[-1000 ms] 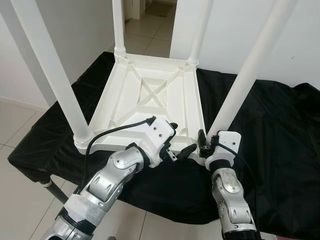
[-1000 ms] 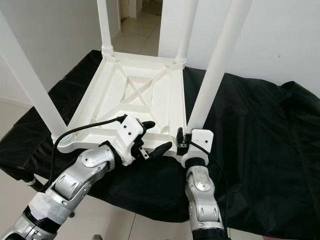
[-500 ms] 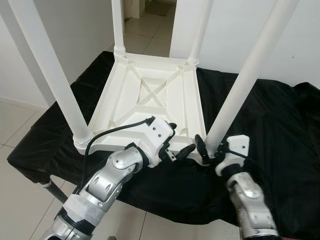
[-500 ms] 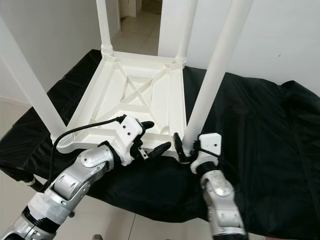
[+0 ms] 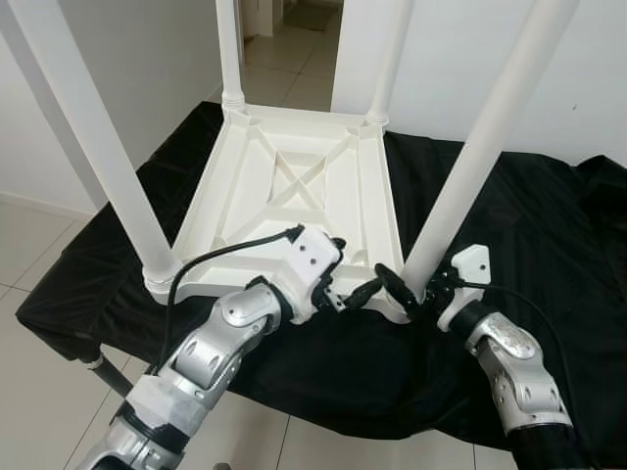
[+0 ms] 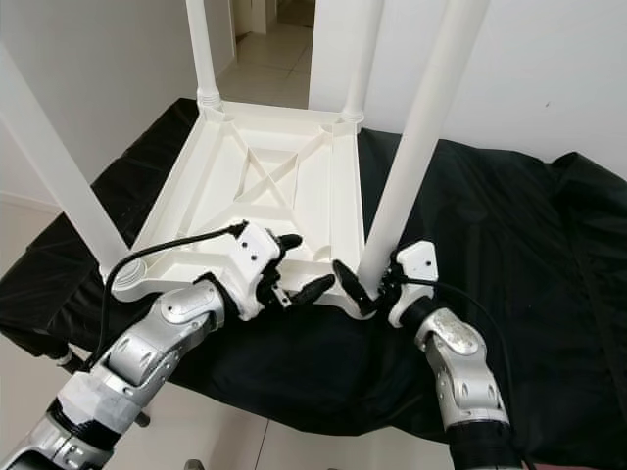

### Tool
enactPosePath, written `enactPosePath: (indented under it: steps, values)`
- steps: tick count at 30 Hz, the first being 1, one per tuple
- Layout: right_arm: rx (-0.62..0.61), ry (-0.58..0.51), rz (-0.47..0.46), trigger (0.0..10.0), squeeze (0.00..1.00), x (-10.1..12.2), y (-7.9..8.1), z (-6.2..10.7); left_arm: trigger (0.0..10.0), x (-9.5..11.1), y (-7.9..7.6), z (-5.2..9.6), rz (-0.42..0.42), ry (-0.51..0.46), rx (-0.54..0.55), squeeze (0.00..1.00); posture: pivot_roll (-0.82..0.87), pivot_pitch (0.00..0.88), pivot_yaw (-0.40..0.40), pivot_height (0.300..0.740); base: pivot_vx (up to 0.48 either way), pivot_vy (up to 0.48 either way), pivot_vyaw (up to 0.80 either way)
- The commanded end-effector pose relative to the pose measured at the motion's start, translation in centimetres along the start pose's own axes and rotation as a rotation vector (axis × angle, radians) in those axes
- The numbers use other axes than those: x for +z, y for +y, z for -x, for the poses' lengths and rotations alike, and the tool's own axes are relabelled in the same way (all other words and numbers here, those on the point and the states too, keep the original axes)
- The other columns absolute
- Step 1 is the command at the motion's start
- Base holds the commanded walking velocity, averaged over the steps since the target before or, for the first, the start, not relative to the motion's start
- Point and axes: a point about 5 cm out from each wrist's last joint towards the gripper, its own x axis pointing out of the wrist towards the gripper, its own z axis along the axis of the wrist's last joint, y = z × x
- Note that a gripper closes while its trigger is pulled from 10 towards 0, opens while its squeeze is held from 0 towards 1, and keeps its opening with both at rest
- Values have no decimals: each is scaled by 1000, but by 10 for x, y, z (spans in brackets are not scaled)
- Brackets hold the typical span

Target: Building children table

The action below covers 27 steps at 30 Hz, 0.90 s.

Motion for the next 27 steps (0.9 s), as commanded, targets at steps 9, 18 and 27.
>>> enactPosePath:
  steps: [9,18,27]
  values:
    - [61,49,-16,0,0,-13,-5,1,10000,-3,-6,5,-15,11,-94,0,-30,0,-42,740,0,0,0]
    - [70,63,-25,10000,0,-19,-5,0,10000,-4,-3,6,-19,17,-83,0,-26,0,-48,740,0,0,0]
    - [-44,-5,-33,10000,0,-18,8,-3,10000,-4,-2,6,-21,18,-84,0,-32,0,-51,740,0,0,0]
